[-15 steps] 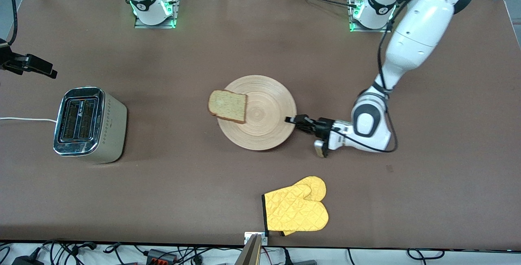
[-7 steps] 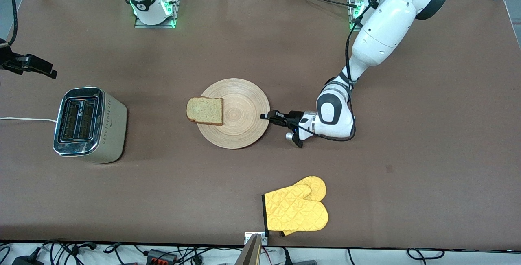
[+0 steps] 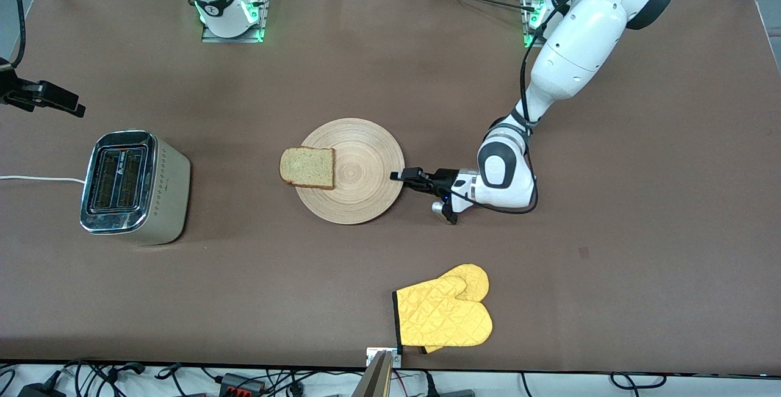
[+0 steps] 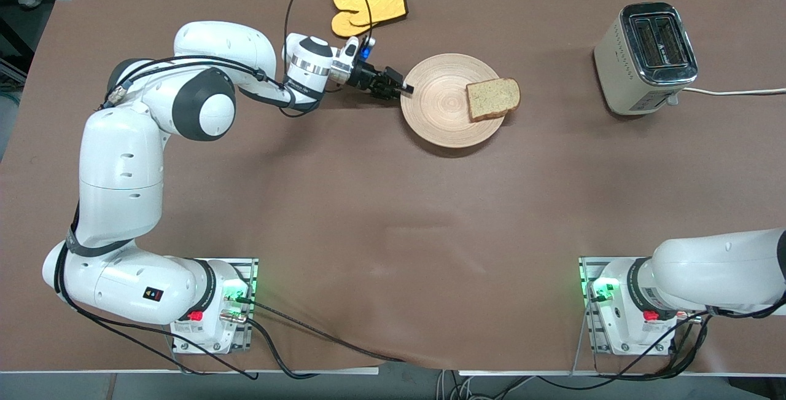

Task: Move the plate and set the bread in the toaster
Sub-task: 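Push the wooden plate with the left gripper toward the toaster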

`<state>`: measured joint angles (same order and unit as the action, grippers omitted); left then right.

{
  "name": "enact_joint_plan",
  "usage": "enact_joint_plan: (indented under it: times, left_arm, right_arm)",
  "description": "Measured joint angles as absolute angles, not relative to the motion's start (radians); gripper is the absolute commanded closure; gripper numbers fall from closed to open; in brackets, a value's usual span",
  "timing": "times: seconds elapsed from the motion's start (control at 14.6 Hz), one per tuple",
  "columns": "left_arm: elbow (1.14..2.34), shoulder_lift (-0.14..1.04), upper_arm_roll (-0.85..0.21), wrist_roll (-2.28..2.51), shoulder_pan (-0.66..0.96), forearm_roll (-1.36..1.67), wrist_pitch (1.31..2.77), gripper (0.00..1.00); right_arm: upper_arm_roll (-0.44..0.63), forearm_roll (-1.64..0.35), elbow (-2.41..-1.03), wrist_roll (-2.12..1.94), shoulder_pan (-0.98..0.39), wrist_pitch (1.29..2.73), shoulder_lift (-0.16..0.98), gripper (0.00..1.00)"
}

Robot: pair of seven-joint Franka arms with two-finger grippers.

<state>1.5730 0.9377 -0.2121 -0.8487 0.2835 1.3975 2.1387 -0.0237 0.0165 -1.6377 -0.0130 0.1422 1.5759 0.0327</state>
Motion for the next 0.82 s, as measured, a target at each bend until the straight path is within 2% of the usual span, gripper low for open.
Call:
enact_joint_plan:
  times: [0.21,0.62,0.82]
  left_arm:
    - [1.571,0.897,-0.2,-0.846,0.242,1.337,2.063,0.0]
    - [1.535,0.819,-0.195,-0.821,0.006,0.949,1.766,0.0]
    - [1.481,0.804,-0.195,-0.793,-0.072,0.718,1.677,0.0]
  right_arm:
    - [-0.024,0.016,-1.638,-0.013,0.142,1.575,0.033,0.0]
    - [-0.024,0.016,-1.638,-0.013,0.143,1.575,0.033,0.0]
    - [-0.024,0.016,-1.638,-0.013,0.143,1.574,0.033,0.0]
